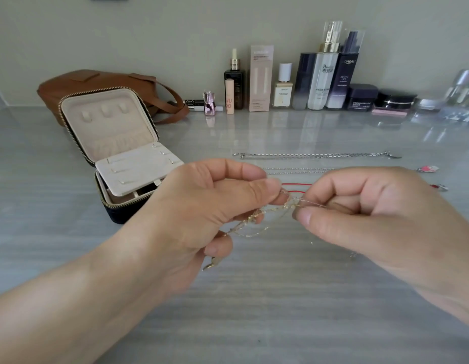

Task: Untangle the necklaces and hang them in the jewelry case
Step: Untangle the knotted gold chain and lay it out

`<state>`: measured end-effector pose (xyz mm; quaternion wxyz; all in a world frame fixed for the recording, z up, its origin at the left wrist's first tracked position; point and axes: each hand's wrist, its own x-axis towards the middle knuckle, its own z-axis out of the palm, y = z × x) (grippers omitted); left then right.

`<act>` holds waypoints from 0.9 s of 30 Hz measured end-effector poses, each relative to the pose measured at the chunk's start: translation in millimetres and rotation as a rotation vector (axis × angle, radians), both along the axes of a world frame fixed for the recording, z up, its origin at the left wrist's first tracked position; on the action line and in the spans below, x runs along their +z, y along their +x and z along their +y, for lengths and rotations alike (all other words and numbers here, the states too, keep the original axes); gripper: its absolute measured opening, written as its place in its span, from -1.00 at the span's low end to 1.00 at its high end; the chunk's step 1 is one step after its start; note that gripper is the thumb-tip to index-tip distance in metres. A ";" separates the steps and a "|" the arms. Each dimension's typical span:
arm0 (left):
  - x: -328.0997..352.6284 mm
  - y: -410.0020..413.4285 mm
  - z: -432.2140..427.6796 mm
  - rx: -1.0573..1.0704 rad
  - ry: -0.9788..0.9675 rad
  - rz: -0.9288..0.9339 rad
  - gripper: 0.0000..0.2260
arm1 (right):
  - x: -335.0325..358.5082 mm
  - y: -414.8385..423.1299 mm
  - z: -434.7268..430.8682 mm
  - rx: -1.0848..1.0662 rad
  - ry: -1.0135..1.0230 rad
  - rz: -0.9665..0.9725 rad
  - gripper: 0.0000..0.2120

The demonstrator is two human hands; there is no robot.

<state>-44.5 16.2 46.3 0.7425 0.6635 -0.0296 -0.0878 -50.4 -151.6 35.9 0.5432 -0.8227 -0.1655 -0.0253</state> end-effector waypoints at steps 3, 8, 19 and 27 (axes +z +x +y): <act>0.2 0.6 0.3 0.009 -0.009 -0.015 -0.69 | 0.7 -1.2 -0.3 0.025 -0.009 0.022 -0.82; 0.2 0.6 0.5 0.010 -0.018 -0.020 -0.67 | 5.1 -2.0 0.9 0.058 0.034 0.062 -0.76; 2.8 -2.0 -3.4 0.010 -0.008 -0.114 -0.72 | 0.6 1.8 7.5 0.017 0.127 0.120 -0.76; -2.3 0.4 -2.0 -0.012 0.061 -0.064 -0.76 | 3.0 0.3 6.1 0.026 0.174 0.137 -0.90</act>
